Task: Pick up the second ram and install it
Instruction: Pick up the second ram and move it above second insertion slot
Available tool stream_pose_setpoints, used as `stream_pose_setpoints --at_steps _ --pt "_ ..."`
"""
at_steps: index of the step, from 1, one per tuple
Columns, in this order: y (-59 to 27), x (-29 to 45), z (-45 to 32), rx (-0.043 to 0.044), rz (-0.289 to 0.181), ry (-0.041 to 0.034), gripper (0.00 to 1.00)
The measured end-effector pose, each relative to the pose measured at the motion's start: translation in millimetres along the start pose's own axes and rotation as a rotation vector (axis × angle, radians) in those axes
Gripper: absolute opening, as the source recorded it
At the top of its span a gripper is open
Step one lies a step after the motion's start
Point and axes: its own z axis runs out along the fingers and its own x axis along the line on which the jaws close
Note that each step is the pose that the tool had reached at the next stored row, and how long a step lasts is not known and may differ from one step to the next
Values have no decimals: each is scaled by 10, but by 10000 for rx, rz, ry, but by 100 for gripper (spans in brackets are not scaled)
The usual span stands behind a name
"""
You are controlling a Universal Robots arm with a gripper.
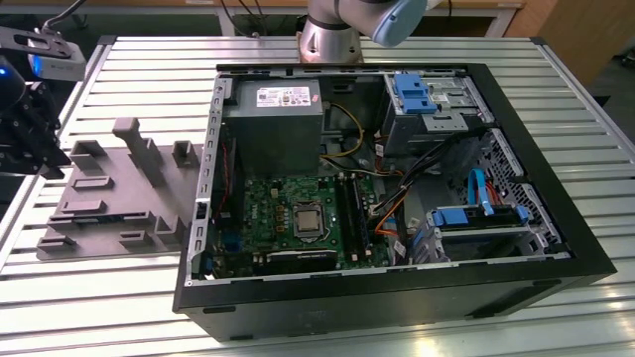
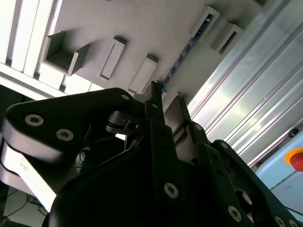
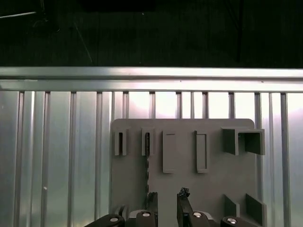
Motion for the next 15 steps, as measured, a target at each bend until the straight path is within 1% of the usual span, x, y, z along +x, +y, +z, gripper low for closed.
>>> stream_pose_setpoints --at_steps 8,15 --pt "-3 77 144 1 0 -1 30" --pt "-4 107 270 -1 2 1 30"
